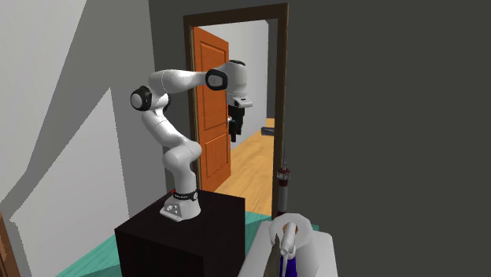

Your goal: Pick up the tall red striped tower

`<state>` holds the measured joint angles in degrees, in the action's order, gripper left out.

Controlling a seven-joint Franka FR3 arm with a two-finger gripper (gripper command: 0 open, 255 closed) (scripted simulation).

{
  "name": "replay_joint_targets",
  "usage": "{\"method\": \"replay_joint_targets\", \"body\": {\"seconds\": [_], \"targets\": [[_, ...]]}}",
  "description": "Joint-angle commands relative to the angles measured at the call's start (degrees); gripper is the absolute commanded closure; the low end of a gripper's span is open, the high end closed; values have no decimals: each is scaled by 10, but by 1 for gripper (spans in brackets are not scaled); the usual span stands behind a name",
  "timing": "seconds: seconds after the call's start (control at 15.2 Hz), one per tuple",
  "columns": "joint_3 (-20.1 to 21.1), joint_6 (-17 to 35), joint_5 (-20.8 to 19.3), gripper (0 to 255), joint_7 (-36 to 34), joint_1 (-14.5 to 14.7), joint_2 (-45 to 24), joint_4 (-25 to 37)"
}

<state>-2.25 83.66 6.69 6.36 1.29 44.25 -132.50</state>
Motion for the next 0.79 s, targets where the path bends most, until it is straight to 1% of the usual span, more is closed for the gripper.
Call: {"method": "replay_joint_targets", "body": {"seconds": [0.0,0.4,0.73], "targets": [[0,0,0,0,0,0,0,0],[-73,48,-13,0,78,-11,-77,52],[-134,78,-3,0,145,-13,-154,113]]}}
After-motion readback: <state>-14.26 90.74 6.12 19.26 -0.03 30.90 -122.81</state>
